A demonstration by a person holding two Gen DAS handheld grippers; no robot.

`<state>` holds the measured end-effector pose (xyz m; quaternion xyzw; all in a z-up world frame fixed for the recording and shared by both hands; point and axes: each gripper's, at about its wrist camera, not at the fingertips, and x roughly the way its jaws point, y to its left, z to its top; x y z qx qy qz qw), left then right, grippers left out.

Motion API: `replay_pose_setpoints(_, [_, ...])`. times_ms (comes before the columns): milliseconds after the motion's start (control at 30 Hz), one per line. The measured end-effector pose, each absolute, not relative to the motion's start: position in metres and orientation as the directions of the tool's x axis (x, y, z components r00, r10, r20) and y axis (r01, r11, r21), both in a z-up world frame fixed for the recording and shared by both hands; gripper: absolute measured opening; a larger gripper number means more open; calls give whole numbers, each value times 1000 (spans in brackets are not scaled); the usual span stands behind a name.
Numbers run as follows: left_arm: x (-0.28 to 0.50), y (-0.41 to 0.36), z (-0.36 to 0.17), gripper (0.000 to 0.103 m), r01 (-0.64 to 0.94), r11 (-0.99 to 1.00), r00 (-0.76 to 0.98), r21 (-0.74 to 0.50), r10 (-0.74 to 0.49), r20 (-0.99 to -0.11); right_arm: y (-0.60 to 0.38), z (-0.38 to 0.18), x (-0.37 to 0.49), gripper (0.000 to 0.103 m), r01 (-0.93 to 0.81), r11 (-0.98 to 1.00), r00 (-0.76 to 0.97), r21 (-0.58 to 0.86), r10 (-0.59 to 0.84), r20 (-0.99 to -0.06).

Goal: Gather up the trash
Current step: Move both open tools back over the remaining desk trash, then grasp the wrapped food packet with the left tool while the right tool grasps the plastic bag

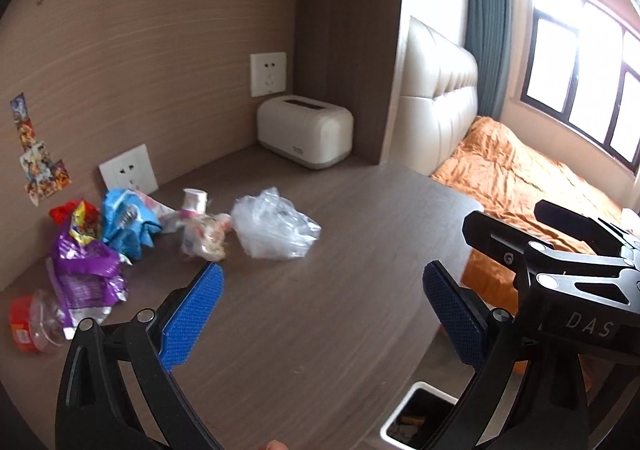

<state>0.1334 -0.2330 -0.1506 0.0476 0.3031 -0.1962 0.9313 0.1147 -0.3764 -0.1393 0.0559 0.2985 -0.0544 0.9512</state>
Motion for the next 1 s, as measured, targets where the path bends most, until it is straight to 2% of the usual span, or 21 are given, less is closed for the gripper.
replay_pose_setpoints(200, [167,-207,-161,98,392,920,727,-19,-322,-606,-346,-146,152,99,64,997,801,51,-21,-598])
replay_pose_setpoints(300, [181,-193,-166,98,392,920,748,21,-305,-589,-335,-157,175,99,25,996,758,81,34,-651])
replay_pose_setpoints(367, [193,-180,-169,98,397,917,745,30,-303,-594,-326,-161,188,99,4,994,761,112,69,-645])
replay_pose_setpoints(667, [250,-164,-193,98,472,881,682,31,-342,-647,-295,-186,249,99,4,993,723,117,78,-687])
replay_pose_setpoints(733, [263,-166,-200,93,488,872,658,38,-339,-673,-293,-195,258,99,20,994,711,104,59,-701])
replay_pose_setpoints(800, [277,-166,-210,82,509,861,610,9,-353,-710,-291,-203,266,99,34,995,702,92,42,-710])
replay_pose_setpoints(1000, [306,-165,-228,81,530,846,521,-62,-383,-763,-296,-227,290,99,80,988,662,133,47,-748])
